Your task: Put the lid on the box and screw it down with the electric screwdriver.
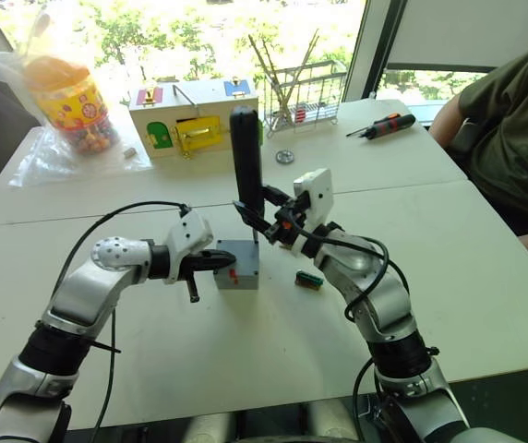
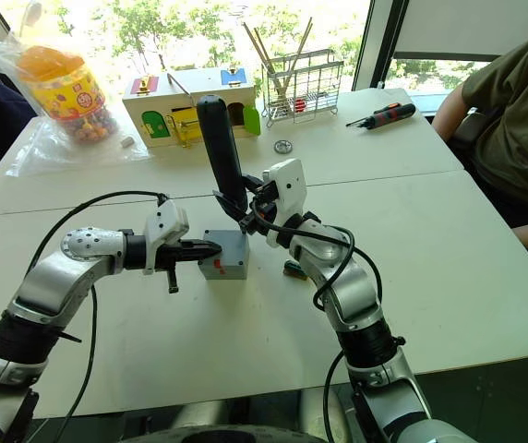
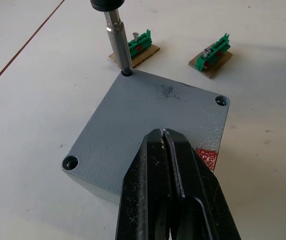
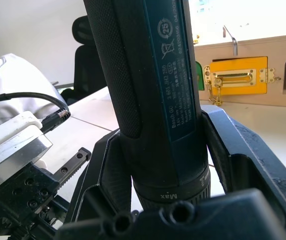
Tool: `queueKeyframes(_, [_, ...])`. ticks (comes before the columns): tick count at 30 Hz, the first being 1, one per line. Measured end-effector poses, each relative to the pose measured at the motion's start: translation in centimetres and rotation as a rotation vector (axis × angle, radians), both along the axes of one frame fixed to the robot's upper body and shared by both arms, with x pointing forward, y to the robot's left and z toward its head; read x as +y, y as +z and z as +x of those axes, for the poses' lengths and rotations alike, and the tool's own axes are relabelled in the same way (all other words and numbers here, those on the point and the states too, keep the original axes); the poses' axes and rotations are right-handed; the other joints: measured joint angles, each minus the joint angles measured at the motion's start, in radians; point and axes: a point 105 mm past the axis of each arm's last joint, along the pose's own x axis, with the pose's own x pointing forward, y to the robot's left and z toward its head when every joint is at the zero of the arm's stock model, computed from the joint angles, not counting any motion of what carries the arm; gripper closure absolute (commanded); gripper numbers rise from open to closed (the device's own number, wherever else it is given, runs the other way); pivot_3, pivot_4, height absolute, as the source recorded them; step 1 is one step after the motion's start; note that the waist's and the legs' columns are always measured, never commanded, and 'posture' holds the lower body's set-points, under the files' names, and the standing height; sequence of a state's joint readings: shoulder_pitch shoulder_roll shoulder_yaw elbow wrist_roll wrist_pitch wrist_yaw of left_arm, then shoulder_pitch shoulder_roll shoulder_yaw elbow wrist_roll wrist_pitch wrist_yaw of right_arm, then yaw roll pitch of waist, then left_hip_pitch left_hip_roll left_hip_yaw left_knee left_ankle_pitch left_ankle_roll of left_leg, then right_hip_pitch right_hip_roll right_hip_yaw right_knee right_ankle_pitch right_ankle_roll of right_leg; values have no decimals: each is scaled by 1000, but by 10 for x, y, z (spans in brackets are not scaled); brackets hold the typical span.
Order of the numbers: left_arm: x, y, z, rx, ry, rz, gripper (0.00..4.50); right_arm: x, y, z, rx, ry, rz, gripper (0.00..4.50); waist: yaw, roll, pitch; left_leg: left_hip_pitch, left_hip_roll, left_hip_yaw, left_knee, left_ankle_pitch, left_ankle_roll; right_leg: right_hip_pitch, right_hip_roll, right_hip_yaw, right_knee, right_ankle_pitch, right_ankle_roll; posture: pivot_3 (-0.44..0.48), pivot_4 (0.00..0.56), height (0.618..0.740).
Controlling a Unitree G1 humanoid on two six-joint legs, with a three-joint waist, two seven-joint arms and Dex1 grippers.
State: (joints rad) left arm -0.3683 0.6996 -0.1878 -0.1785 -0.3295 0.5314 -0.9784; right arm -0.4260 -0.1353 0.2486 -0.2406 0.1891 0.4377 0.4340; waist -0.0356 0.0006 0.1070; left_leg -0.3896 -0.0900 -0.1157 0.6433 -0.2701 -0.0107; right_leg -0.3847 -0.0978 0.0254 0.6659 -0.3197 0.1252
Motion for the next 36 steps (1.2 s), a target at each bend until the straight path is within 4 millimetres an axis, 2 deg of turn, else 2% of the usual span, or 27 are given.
queueKeyframes(36, [-11,-1,3,-15,-14,8,4500,-8,0,3,0,-49,60,2634,23,0,-2,1,0,0,-1,-1,1,2,0,0,-3,0,0,0,150,740])
